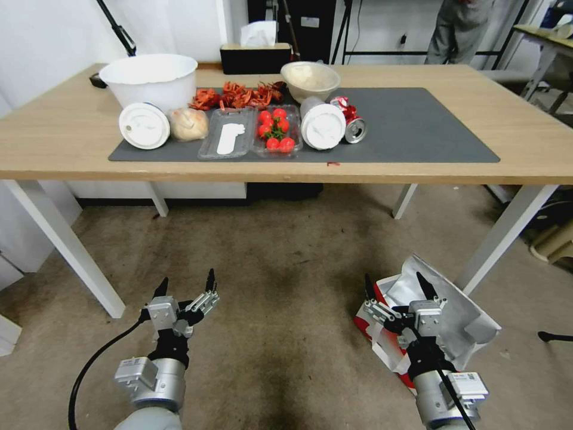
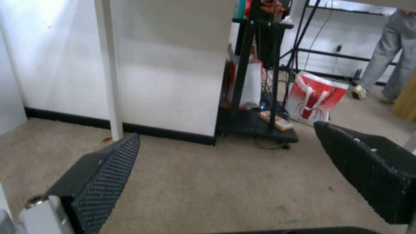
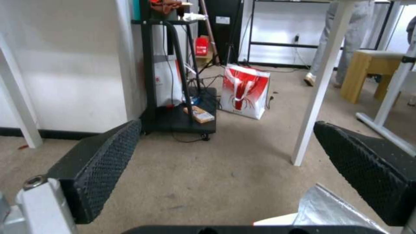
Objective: Pick up the food delivery bag from the floor and place it on the table.
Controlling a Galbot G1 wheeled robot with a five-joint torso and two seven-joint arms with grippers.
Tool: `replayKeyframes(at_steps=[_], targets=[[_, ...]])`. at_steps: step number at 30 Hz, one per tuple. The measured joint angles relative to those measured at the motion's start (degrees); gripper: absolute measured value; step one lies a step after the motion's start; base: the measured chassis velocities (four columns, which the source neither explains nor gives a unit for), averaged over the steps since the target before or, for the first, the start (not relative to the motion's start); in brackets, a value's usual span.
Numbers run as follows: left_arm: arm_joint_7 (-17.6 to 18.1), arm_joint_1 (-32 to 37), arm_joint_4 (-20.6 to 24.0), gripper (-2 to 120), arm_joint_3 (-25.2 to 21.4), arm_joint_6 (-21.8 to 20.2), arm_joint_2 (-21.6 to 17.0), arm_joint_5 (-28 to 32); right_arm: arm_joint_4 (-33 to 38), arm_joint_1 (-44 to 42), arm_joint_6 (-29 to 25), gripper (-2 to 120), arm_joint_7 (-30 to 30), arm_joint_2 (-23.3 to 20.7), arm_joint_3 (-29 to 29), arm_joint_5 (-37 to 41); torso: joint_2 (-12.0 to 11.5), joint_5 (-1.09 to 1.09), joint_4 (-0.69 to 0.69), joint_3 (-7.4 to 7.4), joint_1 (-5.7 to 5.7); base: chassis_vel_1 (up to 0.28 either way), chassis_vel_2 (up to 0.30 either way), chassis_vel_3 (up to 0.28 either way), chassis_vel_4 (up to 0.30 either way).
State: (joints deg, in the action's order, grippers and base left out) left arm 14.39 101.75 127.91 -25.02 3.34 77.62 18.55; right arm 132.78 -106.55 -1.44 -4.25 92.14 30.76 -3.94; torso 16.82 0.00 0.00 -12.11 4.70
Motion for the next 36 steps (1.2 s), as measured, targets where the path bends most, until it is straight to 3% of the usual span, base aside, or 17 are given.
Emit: replayKeyframes(at_steps=[36], targets=[[-0.3, 0.6, 0.8, 100, 0.3, 0.3, 0.1, -0.2, 2.0, -0.6, 0.1, 100, -0.1, 0.0, 0.9, 0.6, -8.0, 0.00, 0.00, 6.03, -1.94, 0.000, 0.000, 0.000, 0.000]])
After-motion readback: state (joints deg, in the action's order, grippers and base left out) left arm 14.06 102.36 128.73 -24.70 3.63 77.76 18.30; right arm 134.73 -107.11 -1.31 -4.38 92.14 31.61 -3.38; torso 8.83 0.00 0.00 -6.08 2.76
